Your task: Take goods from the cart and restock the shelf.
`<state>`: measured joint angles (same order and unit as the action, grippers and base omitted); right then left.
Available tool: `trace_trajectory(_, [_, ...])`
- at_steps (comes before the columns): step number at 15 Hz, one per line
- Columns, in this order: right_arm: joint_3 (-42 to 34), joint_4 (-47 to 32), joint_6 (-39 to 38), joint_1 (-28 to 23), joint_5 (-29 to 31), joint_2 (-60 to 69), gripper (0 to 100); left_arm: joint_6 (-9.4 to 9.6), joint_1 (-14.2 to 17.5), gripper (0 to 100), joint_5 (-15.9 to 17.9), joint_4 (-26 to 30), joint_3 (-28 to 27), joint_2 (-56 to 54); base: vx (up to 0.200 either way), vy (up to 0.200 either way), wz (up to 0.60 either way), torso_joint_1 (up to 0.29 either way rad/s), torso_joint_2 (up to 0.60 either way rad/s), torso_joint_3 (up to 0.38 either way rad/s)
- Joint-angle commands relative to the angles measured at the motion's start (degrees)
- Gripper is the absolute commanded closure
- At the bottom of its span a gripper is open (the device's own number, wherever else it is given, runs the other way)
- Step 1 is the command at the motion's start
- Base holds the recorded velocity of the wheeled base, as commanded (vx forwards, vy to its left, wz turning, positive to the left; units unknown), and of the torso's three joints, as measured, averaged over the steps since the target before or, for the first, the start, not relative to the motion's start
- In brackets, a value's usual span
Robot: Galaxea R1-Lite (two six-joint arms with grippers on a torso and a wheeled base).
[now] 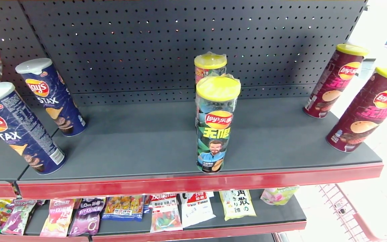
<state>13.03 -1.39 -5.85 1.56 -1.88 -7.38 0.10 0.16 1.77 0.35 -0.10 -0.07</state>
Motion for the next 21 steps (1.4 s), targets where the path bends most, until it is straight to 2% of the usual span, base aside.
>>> trace_trajectory(1, [13.51,-2.3,-0.83,4.5,-6.03,-27.87,0,-0.01,0.02,0,-0.01,0.0,0.01,0.07,0.0,0.0,0.0,0.0,0.0,0.0])
trace_trajectory(4, [17.03,-0.02,-0.74,9.95,-6.74,-41.58,0,-0.01,0.02,0,-0.01,0.0,0.01,0.07,0.0,0.0,0.0,0.0,0.0,0.0])
trace_trajectory(6, [18.26,5.52,-0.48,12.41,-6.65,-52.04,0,-0.01,0.02,0,-0.01,0.0,0.01,0.07,0.0,0.0,0.0,0.0,0.0,0.0])
trace_trajectory(7, [18.43,8.86,-0.56,17.78,-6.38,-57.49,0,-0.01,0.02,0,-0.01,0.0,0.01,0.07,0.0,0.0,0.0,0.0,0.0,0.0])
trace_trajectory(10, [21.07,11.06,-0.65,24.81,0.3,-66.72,0,-0.01,0.02,0,-0.01,0.0,0.01,0.07,0.0,0.0,0.0,0.0,0.0,0.0])
trace_trajectory(13, [24.41,12.38,-0.65,28.06,2.67,-71.02,0,-0.01,0.02,0,-0.01,0.0,0.01,0.07,0.0,0.0,0.0,0.0,0.0,0.0])
trace_trajectory(15, [27.49,14.66,-0.48,30.78,8.29,-74.71,0,-0.01,0.02,0,-0.01,0.0,0.01,0.07,0.0,0.0,0.0,0.0,0.0,0.0])
trace_trajectory(17, [29.24,15.98,-0.3,32.63,11.28,-76.91,0,-0.01,0.02,0,-0.01,0.0,0.01,0.07,0.0,0.0,0.0,0.0,0.0,0.0])
trace_trajectory(21, [31.18,16.59,1.54,35.53,13.83,-79.81,0,-0.01,0.02,0,-0.01,0.0,0.01,0.07,0.0,0.0,0.0,0.0,0.0,0.0])
